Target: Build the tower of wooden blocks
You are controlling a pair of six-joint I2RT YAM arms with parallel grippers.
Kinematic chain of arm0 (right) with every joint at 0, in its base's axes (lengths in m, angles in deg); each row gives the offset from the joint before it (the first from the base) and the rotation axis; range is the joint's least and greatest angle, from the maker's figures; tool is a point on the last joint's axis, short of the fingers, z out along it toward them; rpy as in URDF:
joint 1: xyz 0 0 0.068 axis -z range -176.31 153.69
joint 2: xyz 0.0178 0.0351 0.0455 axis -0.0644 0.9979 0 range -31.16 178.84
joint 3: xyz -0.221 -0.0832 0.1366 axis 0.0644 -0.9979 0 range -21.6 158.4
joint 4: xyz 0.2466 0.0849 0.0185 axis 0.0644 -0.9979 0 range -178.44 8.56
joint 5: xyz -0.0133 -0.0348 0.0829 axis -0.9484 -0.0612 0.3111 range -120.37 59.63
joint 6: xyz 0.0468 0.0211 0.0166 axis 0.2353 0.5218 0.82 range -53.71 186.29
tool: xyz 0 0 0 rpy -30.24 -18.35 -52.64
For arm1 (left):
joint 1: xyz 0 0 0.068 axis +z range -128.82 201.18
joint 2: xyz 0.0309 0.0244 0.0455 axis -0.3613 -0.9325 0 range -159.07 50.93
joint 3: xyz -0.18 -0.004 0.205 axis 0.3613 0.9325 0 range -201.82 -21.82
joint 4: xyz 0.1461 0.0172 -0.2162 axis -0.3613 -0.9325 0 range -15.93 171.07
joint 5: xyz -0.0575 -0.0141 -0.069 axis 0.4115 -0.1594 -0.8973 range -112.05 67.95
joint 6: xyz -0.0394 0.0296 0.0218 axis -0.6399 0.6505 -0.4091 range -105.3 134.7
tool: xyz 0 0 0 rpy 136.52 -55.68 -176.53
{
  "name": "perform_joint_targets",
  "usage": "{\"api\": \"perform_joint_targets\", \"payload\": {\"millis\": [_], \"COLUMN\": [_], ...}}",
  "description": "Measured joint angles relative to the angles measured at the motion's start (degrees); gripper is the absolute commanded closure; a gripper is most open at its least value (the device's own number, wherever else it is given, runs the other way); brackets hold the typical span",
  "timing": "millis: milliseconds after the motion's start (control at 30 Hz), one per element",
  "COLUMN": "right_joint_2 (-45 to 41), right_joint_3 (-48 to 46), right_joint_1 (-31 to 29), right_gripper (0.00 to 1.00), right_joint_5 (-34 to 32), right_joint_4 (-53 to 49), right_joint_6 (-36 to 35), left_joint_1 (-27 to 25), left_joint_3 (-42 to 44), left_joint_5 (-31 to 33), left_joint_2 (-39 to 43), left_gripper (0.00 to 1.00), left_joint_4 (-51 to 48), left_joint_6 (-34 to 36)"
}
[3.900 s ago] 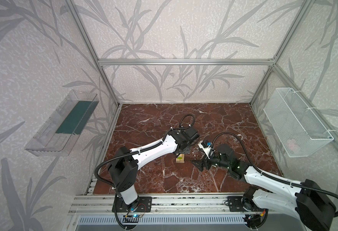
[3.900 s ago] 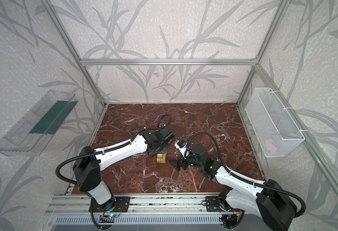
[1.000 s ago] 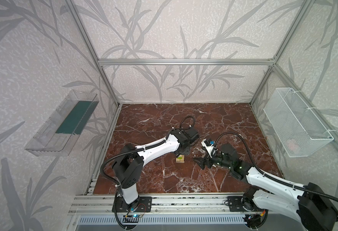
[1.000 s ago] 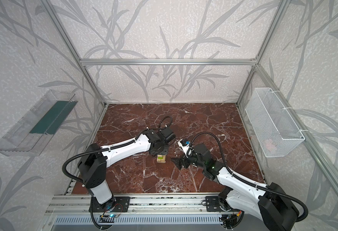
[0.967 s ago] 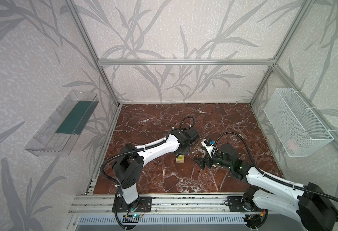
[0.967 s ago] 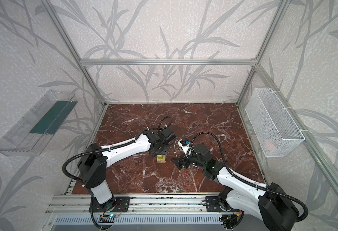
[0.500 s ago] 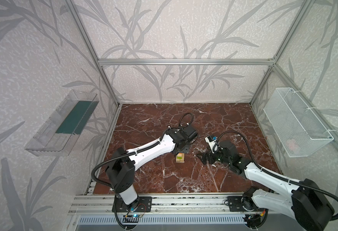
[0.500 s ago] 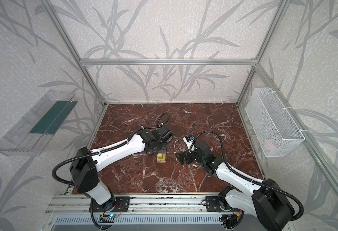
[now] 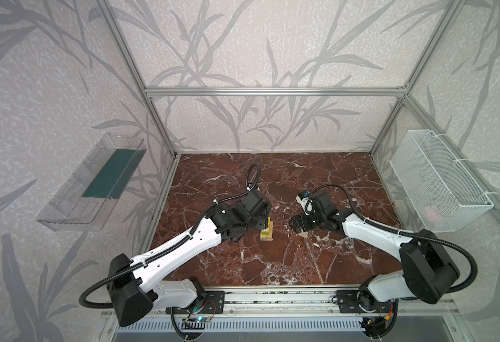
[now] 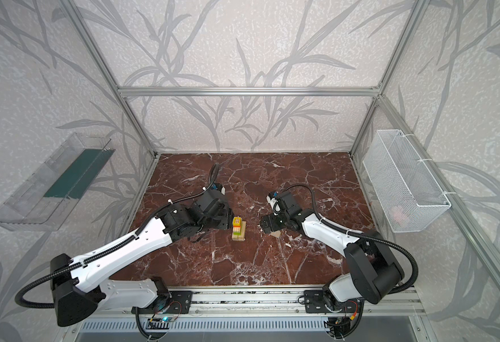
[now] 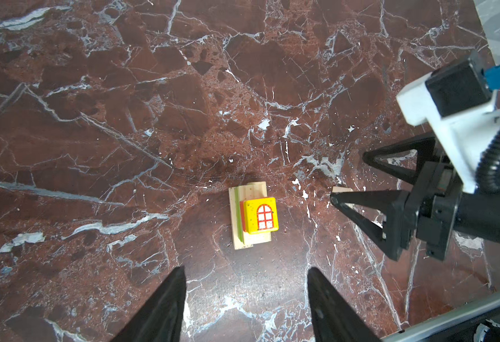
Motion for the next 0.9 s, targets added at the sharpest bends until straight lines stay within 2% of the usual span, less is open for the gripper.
{"api": "perform_joint_targets", "payload": {"millis": [333, 633, 900], "right_joint_2": [7.58, 7.82, 6.99], "right_joint_3": [4.26, 3.98, 1.92], "right_joint_1": [0.72, -0.46, -3.96], "right_gripper": [0.17, 0.20, 0.30], "right_joint_5": [3.98, 3.76, 1.20], "right_joint_4": [-3.93, -6.71, -9.42], "right_joint_6": [-2.69, -3.58, -3.76], "left_joint_1": [0.28, 0.37, 0.63], "left_joint_3": [5.64, 7.85, 9.25], "left_joint_5": [-0.68, -1.09, -1.11], "left_joint_2": [7.32, 9.01, 10.51], "left_gripper": [0.30, 0.30, 0.29], "left_joint_4": [2.05, 3.28, 4.26], "left_joint_6": [0.04, -0.11, -0.50]}}
